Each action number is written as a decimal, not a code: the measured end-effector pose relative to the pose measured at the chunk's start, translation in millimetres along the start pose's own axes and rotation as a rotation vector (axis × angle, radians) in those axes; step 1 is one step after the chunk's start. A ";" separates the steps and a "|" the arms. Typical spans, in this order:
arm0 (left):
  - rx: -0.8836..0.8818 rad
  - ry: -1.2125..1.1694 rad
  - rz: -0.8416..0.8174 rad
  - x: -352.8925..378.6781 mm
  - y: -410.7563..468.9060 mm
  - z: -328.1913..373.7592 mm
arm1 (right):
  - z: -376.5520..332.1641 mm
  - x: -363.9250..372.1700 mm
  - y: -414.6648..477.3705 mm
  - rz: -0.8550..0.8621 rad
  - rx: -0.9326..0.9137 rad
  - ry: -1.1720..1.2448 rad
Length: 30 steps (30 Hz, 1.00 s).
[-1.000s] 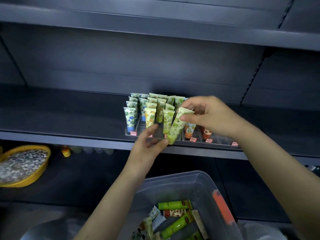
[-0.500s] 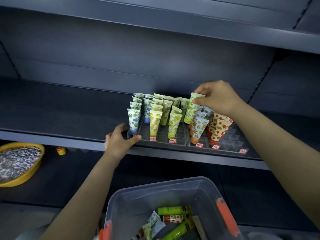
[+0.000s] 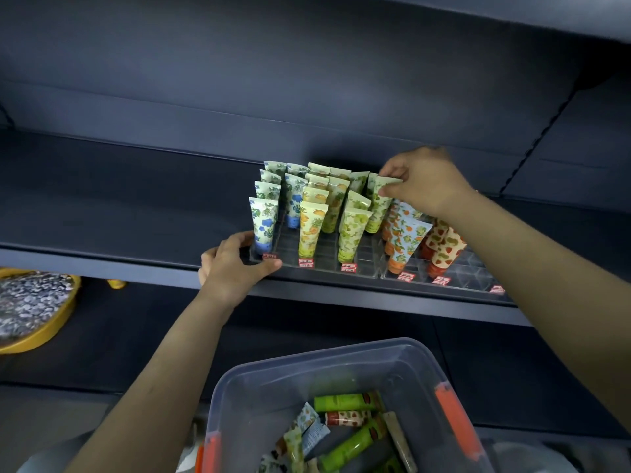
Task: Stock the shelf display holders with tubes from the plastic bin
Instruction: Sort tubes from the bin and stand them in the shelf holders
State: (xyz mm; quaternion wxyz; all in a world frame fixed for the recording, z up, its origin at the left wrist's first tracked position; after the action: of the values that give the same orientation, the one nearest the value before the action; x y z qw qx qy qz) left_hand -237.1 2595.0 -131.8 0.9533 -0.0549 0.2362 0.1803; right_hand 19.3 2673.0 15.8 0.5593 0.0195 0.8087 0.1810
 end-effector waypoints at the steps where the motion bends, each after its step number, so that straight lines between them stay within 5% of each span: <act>1: -0.003 -0.001 0.012 0.5 0.4 0.3 | 1.4 1.8 0.4 0.005 0.002 -0.017; 9: 0.038 0.048 0.156 2.7 -1.6 5.1 | 7.9 13.6 2.2 -0.001 -0.005 -0.054; 30: 0.028 0.042 0.045 -4.2 -0.9 5.6 | 3.4 -13.6 -16.4 0.084 -0.014 0.089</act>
State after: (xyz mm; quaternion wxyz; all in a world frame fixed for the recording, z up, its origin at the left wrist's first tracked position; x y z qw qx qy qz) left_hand -237.8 2593.9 -124.8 0.9445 -0.0401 0.2597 0.1972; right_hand 30.3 2655.3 21.8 0.5148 0.0413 0.8300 0.2108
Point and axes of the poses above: each hand's wrist, its own y-axis towards the middle knuckle, its own x-axis out of the palm, z = x × y, the point moved 5 cm from there along y, towards the middle knuckle, and after that the axes turned 5 degrees about z, right-handed, at the moved point
